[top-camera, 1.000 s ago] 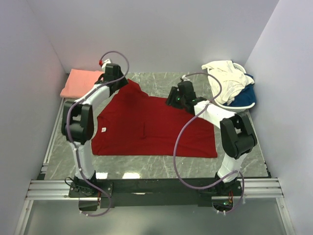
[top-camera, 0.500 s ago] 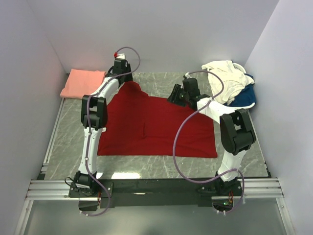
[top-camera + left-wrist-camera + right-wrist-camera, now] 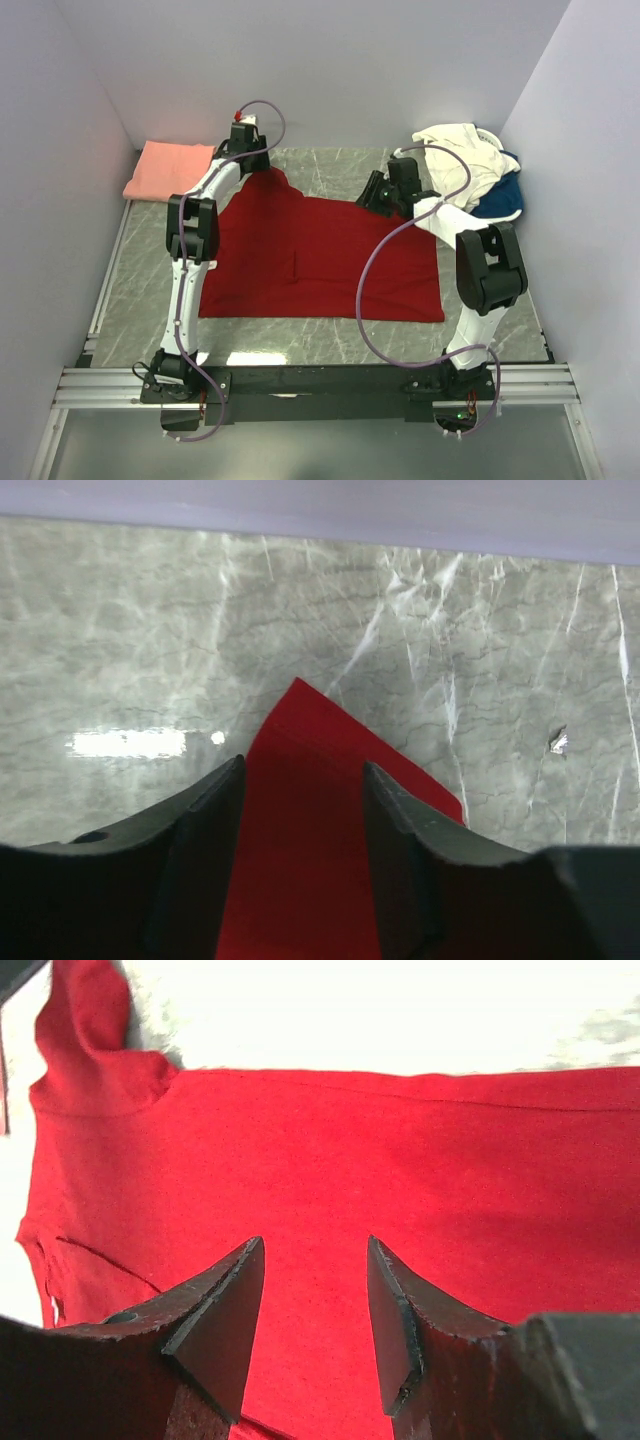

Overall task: Fold and stack the t-shirts
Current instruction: Fold the tshirt

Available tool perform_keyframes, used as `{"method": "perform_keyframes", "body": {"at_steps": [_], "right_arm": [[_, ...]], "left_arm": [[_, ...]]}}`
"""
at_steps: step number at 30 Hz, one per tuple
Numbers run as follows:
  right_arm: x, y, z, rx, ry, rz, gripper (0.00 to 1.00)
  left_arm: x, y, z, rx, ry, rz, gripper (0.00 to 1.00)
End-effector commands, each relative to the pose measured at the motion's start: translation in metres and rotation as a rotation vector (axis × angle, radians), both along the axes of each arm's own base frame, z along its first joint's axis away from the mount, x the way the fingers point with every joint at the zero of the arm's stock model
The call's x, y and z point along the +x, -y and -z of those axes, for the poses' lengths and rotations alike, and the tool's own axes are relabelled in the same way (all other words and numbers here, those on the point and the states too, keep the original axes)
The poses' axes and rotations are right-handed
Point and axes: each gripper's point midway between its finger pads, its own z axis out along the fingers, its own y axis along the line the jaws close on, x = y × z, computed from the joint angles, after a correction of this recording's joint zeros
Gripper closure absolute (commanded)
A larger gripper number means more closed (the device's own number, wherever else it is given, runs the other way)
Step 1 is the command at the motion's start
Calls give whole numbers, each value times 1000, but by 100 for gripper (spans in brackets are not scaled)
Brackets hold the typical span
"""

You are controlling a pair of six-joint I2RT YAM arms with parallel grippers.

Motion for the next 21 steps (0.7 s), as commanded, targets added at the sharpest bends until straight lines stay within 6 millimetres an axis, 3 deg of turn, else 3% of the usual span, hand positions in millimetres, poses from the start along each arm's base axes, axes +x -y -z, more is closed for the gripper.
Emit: {"method": "perform_keyframes", "body": {"at_steps": [1,6,10,12,14,16,17,21], "right_arm": [[6,11,-38,21,67,16,48],[7,28,-37,10,49,53,48],[10,51,-33,-26,26,120,48],[12,67,-25,-64,-6,169,48],[12,89,-16,-98,-48,222,48],[16,106,-8,-140,-73,267,47],[16,120,-3,-153,-94,297,47],[24,147,5,-199,-121,361,47]], "left_arm": [[1,10,7,-52,-21,25,46],[0,7,10,-85,-30,12,57],[0,14,0,-125,-15,37,74],[0,18,-14,-144,5,47,88],[3,20,-35,-161,48,55,94],[0,21,-42,-171,60,57,100],[0,21,-57,-177,86,63,100],[-3,24,-76,-201,126,73,100]]}}
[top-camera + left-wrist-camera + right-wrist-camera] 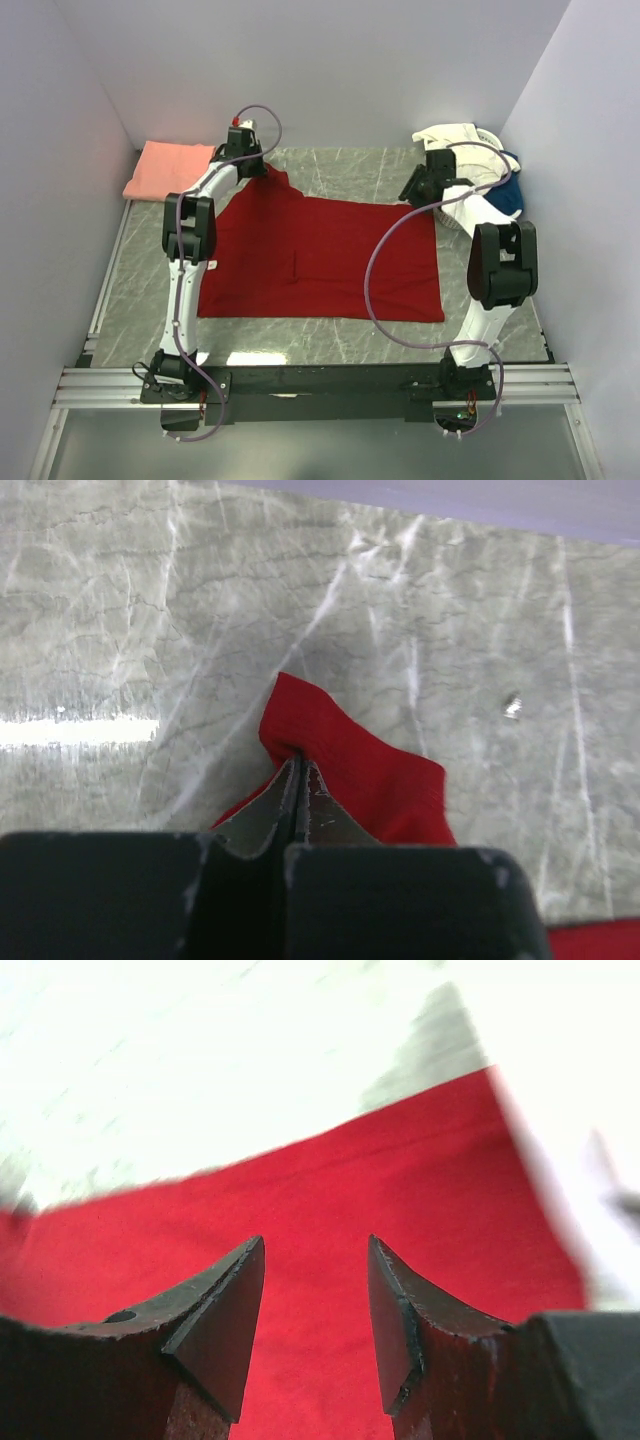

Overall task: Fold and stack the t-shirts
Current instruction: Fold the tshirt

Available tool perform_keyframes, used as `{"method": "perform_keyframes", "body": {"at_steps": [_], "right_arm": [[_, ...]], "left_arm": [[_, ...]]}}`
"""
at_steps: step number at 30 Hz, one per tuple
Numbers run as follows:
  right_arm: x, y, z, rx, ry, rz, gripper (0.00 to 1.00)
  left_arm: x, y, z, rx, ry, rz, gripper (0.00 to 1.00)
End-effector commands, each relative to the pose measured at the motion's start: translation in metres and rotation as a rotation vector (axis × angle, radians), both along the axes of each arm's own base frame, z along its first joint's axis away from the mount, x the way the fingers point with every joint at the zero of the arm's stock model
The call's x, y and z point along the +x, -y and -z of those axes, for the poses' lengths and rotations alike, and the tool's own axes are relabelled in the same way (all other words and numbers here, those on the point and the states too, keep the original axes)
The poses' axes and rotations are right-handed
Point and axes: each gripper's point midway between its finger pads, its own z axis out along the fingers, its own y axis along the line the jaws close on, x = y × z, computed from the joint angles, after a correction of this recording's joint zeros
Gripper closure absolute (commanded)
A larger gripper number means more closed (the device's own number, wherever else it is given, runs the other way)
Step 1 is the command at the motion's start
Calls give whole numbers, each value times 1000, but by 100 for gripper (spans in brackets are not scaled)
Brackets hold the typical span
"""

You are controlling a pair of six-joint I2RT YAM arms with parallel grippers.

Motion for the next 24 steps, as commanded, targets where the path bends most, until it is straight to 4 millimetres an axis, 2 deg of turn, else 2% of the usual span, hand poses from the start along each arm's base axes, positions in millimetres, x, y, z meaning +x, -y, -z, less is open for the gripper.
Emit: {"method": "perform_keyframes", "body": {"at_steps": [1,3,4,6,7,9,11,14,19,20,21,22,23,24], "right_arm": [[9,32,7,-94,-39,72,47],[13,40,8,-127,-52,92,47],[11,43,16,-141,-85,98,47],[17,48,16,-167,-86,115,47],[17,50,22,-175,-102,120,47],[20,55,20,-204,-109,138,47],[18,59,29,-229,-148,144,47],[20,64,34,-259,-176,166,48],[26,74,28,-303,-170,215,47],[27,74,30,-305,-173,218,47],[30,74,26,-309,-164,223,46],[31,76,32,-320,-179,225,46],[28,79,36,-329,-206,228,46],[31,78,39,-333,-217,224,47]], "left_arm": [[8,12,-88,-74,170,36,100],[7,14,-96,-88,181,47,100],[7,15,-99,-93,186,50,100],[6,16,-105,-105,197,57,100],[6,18,-109,-113,206,60,100],[4,17,-113,-116,211,58,100],[3,15,-119,-116,222,52,100],[1,12,-123,-120,232,46,100],[-1,3,-121,-103,222,23,99],[2,1,-111,-92,203,17,96],[4,-1,-112,-75,188,7,88],[6,-2,-109,-64,178,3,73],[9,-2,-95,-55,153,6,67],[11,-4,-96,-44,144,1,63]]}}
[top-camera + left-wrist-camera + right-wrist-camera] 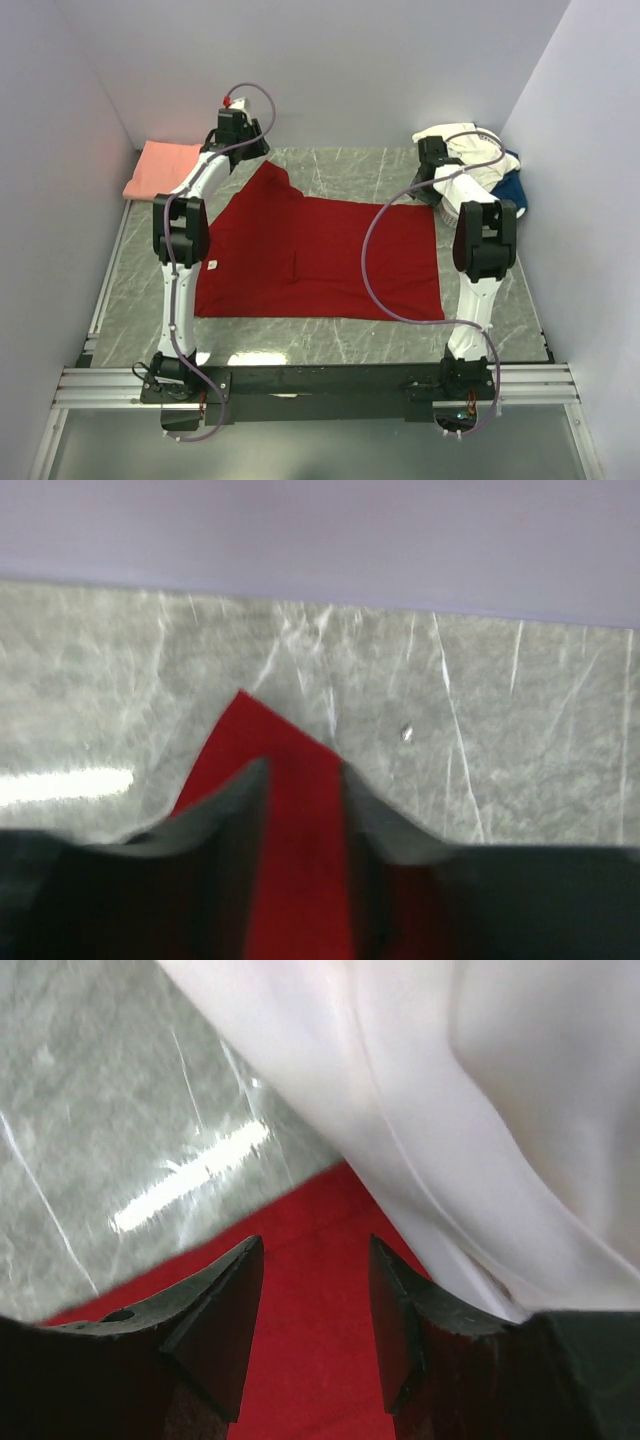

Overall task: Fold and stack the t-shirts
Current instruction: Fold the tshirt

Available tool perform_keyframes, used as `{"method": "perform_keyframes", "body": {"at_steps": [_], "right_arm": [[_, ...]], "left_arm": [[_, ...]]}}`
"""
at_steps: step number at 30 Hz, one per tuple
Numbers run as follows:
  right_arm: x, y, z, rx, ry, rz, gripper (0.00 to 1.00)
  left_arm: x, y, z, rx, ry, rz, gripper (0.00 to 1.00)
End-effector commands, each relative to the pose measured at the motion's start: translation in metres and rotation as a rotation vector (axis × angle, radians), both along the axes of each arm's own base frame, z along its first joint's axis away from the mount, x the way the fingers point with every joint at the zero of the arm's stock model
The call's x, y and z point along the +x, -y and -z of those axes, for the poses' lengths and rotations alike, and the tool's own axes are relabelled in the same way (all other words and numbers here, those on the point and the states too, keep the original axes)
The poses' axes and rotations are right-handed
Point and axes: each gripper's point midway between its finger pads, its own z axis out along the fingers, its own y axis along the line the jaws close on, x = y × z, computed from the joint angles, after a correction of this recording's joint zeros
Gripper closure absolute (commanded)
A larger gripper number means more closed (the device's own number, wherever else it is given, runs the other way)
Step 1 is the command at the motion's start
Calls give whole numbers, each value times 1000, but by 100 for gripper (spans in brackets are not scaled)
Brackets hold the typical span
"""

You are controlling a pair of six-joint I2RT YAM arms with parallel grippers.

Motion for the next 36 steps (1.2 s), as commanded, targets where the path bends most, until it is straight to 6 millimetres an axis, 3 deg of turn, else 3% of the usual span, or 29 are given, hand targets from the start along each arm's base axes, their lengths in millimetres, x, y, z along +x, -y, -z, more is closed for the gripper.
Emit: {"method": "perform_keyframes", "body": {"at_steps": [1,2,9,14,20,26,30,32,36], "right_arm": [[7,16,4,-76,-37,42,47],[4,16,8,-80,-59,40,47],[5,17,12,-91,-91,23,47],[5,15,6,-81,-70,16,47],[3,16,6,-89,-78,13,47],[2,15,8,-83,-89,2,47],[2,12,7,-70,-84,-6,47],[2,10,9,-61,-85,-13,47],[3,7,10,-47,-83,-20,47]], "left_arm": [[13,-7,-15,27,18,-20,55],[13,-6,-2,27,-8,-15,52],[15,-2,26,5,-62,-15,40],[13,2,50,-8,-107,-12,39],[12,1,62,-13,-128,-23,39],[7,7,75,-47,-155,-8,53],[2,13,87,-70,-183,13,73],[0,14,91,-72,-194,14,78],[-3,15,88,-77,-191,28,87]]}}
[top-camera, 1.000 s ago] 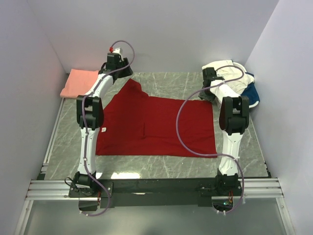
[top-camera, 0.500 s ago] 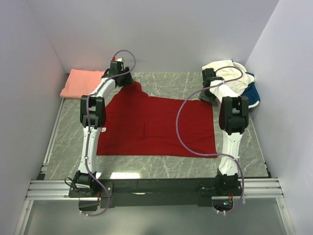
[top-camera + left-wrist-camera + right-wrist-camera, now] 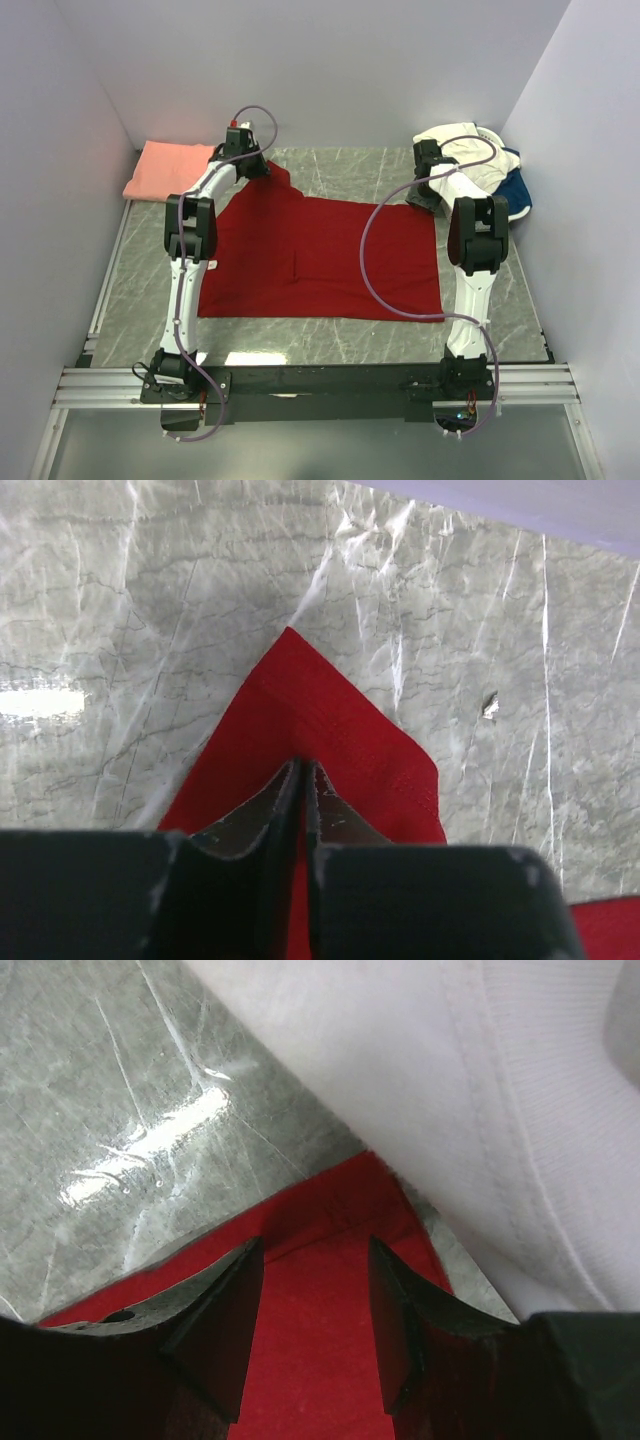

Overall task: Fold and stack the t-shirts
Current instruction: Fold the tshirt

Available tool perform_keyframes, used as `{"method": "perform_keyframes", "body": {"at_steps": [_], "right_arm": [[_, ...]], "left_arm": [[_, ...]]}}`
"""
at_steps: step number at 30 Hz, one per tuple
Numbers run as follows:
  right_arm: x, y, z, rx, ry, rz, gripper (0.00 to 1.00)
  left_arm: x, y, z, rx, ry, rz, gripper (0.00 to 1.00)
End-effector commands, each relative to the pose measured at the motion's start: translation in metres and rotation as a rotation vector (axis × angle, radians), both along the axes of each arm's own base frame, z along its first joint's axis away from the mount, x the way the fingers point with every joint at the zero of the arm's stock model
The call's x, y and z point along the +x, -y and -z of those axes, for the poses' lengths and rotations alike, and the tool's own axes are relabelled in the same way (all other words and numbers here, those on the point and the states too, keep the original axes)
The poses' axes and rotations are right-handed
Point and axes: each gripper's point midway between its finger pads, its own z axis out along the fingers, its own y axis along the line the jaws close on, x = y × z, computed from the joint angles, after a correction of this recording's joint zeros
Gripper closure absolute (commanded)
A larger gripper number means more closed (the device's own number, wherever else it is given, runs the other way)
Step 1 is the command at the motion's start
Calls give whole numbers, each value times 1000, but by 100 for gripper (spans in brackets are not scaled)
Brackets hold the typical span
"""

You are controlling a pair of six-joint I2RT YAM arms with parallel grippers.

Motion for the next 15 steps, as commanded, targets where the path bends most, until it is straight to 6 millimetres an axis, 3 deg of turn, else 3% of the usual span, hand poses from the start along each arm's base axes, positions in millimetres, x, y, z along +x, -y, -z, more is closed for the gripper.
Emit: {"method": "perform_keyframes", "body": {"at_steps": [1,5,8,11,15], "right_arm": [[4,2,-19,0,40,-6,47],[5,1,-26,11,58,-11,47],[7,-1,-33,20,78,-16,47],[7,-3,-35,30,85,-18,47],[9,-5,-37,41,90,-26,47]], "left_arm": [[-4,6,-10,-14,12,25,86],[3,-6,-60,32,127,-11,66],[6,-20,-92,103,188,-54,57],[6,-28,-97,176,191,-72,49],[6,-32,-68,266,114,-86,43]]}}
